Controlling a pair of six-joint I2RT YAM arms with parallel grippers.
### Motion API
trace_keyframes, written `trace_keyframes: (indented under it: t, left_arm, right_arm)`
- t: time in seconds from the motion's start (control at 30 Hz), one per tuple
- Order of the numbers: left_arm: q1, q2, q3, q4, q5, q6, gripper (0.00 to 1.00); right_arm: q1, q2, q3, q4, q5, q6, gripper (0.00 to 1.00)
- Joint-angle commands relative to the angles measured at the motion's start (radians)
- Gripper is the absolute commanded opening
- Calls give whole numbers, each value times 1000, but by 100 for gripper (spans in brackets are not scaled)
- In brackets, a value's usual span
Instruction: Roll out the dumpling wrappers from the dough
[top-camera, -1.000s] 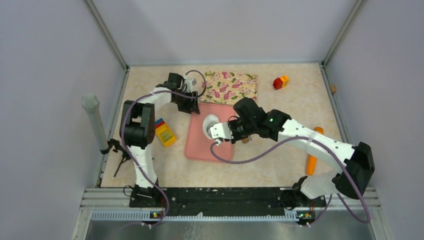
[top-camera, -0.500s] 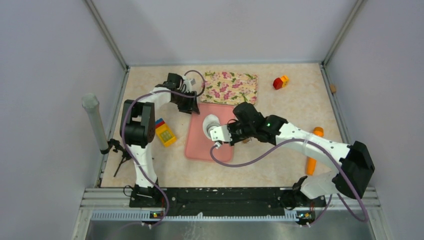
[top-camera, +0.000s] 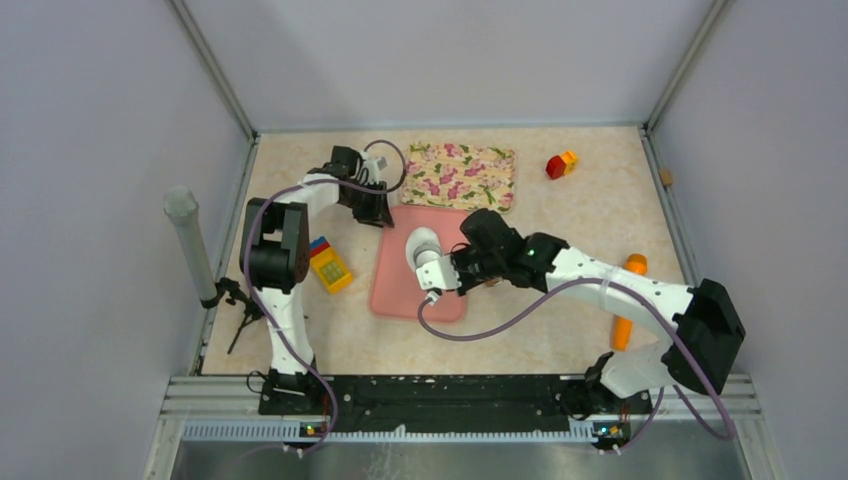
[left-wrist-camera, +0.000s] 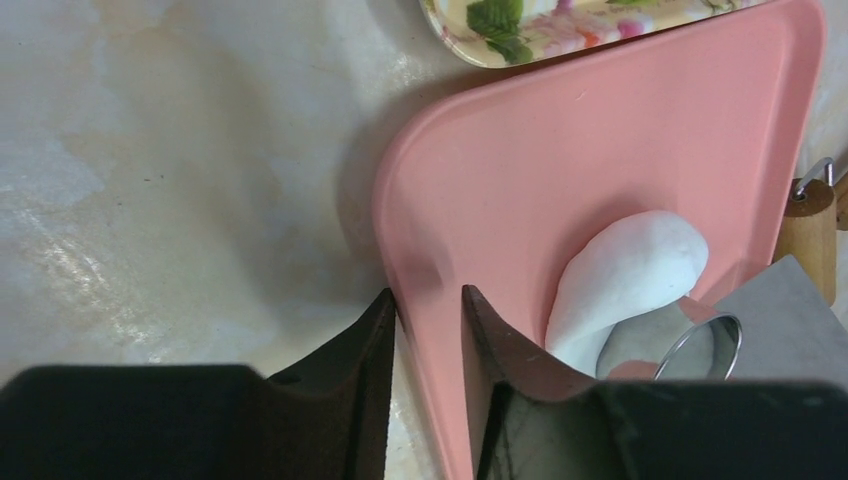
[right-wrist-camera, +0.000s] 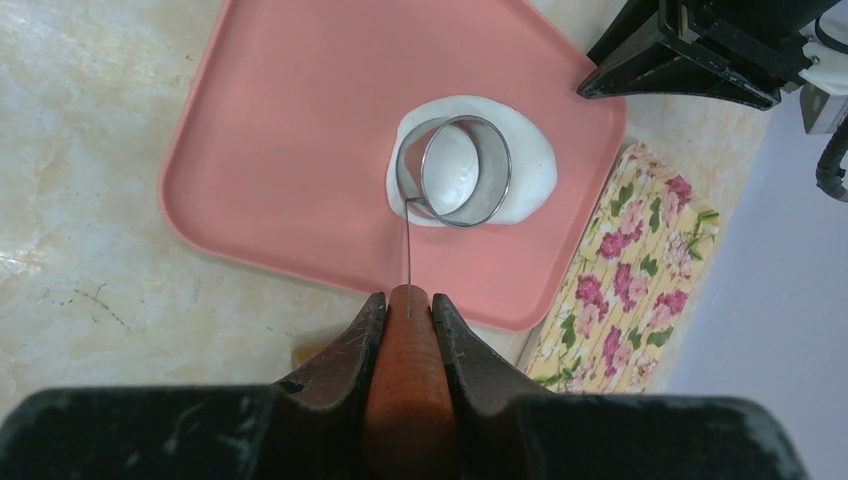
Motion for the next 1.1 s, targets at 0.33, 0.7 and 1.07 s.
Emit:
trace_keyframes:
  t: [0.33,0.7,1.07]
  left_arm:
    - [-3,33,23,-14,9,7,0]
    - [-4,46,35,-35,15,18,0]
    - [-4,49,36,-41,32,25,0]
  right_arm:
    - [8,54,29,-51,118,-91,0]
    - [7,75,10,-1,177,-110,0]
    - [-16,128,19,159,135,-68,0]
